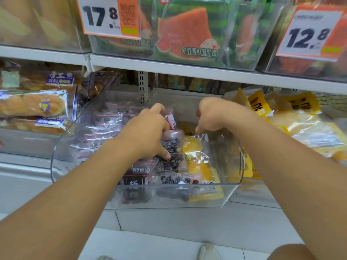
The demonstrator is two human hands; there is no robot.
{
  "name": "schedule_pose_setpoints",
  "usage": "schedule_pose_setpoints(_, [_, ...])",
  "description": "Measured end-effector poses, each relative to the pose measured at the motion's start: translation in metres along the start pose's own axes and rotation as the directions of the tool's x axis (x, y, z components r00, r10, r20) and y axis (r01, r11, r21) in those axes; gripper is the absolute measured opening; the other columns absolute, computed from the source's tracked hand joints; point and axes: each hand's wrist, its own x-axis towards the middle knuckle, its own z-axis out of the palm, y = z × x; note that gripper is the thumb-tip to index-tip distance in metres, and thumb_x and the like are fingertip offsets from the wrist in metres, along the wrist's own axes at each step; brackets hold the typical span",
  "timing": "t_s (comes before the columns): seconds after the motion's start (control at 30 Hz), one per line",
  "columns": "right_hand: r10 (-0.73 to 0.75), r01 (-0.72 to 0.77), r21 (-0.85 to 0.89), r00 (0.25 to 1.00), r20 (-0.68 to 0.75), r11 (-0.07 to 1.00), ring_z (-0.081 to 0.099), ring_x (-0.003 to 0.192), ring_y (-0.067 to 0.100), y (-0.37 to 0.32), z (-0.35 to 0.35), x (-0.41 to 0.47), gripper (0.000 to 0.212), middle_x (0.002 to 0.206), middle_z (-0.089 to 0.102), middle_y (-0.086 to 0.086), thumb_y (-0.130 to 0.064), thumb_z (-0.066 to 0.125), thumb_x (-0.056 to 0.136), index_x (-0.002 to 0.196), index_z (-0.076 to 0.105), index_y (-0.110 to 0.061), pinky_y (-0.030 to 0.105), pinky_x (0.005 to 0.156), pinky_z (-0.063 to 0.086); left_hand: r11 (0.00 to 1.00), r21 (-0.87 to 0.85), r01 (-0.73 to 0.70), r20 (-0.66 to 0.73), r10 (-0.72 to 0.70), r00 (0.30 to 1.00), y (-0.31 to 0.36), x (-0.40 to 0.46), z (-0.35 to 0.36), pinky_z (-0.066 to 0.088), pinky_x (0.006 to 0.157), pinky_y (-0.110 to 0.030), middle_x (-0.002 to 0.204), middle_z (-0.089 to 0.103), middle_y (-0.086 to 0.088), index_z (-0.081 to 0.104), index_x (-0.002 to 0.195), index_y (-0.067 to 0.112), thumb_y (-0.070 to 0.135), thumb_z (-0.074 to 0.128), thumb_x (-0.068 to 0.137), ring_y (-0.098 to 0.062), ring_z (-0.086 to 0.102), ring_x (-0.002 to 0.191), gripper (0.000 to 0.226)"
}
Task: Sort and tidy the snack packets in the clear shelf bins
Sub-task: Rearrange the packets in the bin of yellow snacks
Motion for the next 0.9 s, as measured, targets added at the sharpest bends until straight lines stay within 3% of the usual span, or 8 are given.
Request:
schedule_pose_setpoints(0.17, [0.064, 0.046, -0.323, 0.945, 0.321, 0.945, 0.057, 0.116, 0.033, -0.022, 0.01, 0.057, 0.08, 0.132, 0.058, 0.008, -0.055, 0.08, 0.075, 0.135, 0.057, -0.007, 0.042, 0.101, 0.048, 0.998, 0.005, 0.067, 0.019, -0.067, 0.998, -0.006, -0.004, -0.002, 0.05, 0.091, -0.045, 0.155, 0.028, 0.006, 0.063, 0.065, 0.021, 0.046, 0.095, 0.057, -0.026, 0.048, 0.124, 0.042])
schedule_pose_setpoints(0.27, [0.144, -0.02, -0.252, 0.862, 0.485, 0.967, 0.05, 0.13, 0.034, -0.016, 0.015, 0.08, 0.099, 0.149, 0.047, 0.009, -0.056, 0.085, 0.065, 0.142, 0.05, -0.006, 0.043, 0.109, 0.042, 0.997, -0.009, 0.078, 0.023, -0.078, 0.997, -0.008, -0.004, -0.001, 0.05, 0.093, -0.045, 0.163, 0.02, 0.009, 0.065, 0.067, 0.02, 0.045, 0.095, 0.058, -0.027, 0.046, 0.131, 0.041])
schedule_pose_setpoints(0.4, [0.182, -0.133, -0.125, 0.754, 0.631, 0.983, 0.044, 0.138, 0.031, -0.013, 0.032, 0.087, 0.126, 0.151, 0.045, 0.01, -0.053, 0.094, 0.033, 0.141, 0.05, -0.005, 0.045, 0.113, 0.038, 0.996, -0.037, 0.079, 0.007, -0.079, 0.997, -0.012, -0.004, 0.0, 0.05, 0.093, -0.043, 0.167, 0.011, 0.01, 0.066, 0.069, 0.02, 0.045, 0.095, 0.059, -0.024, 0.042, 0.138, 0.04])
schedule_pose_setpoints(0.5, [0.156, -0.19, -0.024, 0.72, 0.677, 0.981, 0.051, 0.133, 0.029, -0.013, 0.041, 0.092, 0.117, 0.14, 0.058, 0.011, -0.043, 0.098, 0.031, 0.134, 0.059, -0.005, 0.045, 0.112, 0.04, 0.996, -0.024, 0.083, 0.025, -0.082, 0.996, -0.011, -0.004, 0.0, 0.049, 0.096, -0.044, 0.168, 0.009, 0.012, 0.065, 0.072, 0.02, 0.045, 0.093, 0.062, -0.024, 0.042, 0.141, 0.04])
schedule_pose_setpoints(0.63, [0.159, -0.21, 0.004, 0.749, 0.643, 0.978, 0.064, 0.095, 0.029, -0.014, 0.039, 0.088, 0.074, 0.102, 0.073, 0.013, -0.046, 0.095, 0.037, 0.097, 0.075, -0.009, 0.043, 0.099, 0.052, 0.994, 0.058, 0.097, 0.04, -0.1, 0.994, -0.007, -0.005, 0.001, 0.05, 0.092, -0.043, 0.167, 0.011, 0.01, 0.062, 0.075, 0.02, 0.048, 0.089, 0.068, -0.026, 0.046, 0.137, 0.04])
schedule_pose_setpoints(0.77, [0.161, -0.217, 0.02, 0.779, 0.605, 0.976, 0.062, 0.101, 0.028, -0.019, 0.039, 0.078, 0.091, 0.117, 0.068, 0.01, -0.051, 0.096, 0.035, 0.112, 0.07, -0.011, 0.046, 0.102, 0.049, 0.99, 0.115, 0.085, 0.06, -0.092, 0.994, -0.004, -0.005, 0.001, 0.047, 0.084, -0.04, 0.163, 0.017, -0.001, 0.05, 0.071, 0.023, 0.048, 0.087, 0.072, -0.03, 0.045, 0.134, 0.044])
schedule_pose_setpoints(0.83, [0.158, -0.226, 0.041, 0.789, 0.593, 0.973, 0.056, 0.094, 0.024, -0.017, 0.039, 0.074, 0.1, 0.112, 0.063, 0.006, -0.048, 0.098, 0.03, 0.117, 0.067, -0.01, 0.04, 0.099, 0.049, 0.991, 0.115, 0.073, 0.064, -0.081, 0.995, -0.003, -0.005, 0.001, 0.045, 0.08, -0.039, 0.158, 0.02, -0.004, 0.046, 0.069, 0.024, 0.047, 0.086, 0.073, -0.03, 0.046, 0.131, 0.046])
schedule_pose_setpoints(0.9, [0.154, -0.233, 0.059, 0.793, 0.59, 0.971, 0.051, 0.092, 0.025, -0.017, 0.033, 0.064, 0.083, 0.107, 0.057, 0.008, -0.045, 0.096, 0.048, 0.116, 0.065, -0.009, 0.035, 0.093, 0.049, 0.99, 0.115, 0.078, 0.062, -0.086, 0.994, -0.002, -0.005, 0.001, 0.041, 0.074, -0.037, 0.155, 0.023, -0.004, 0.046, 0.07, 0.023, 0.046, 0.086, 0.074, -0.029, 0.048, 0.125, 0.046])
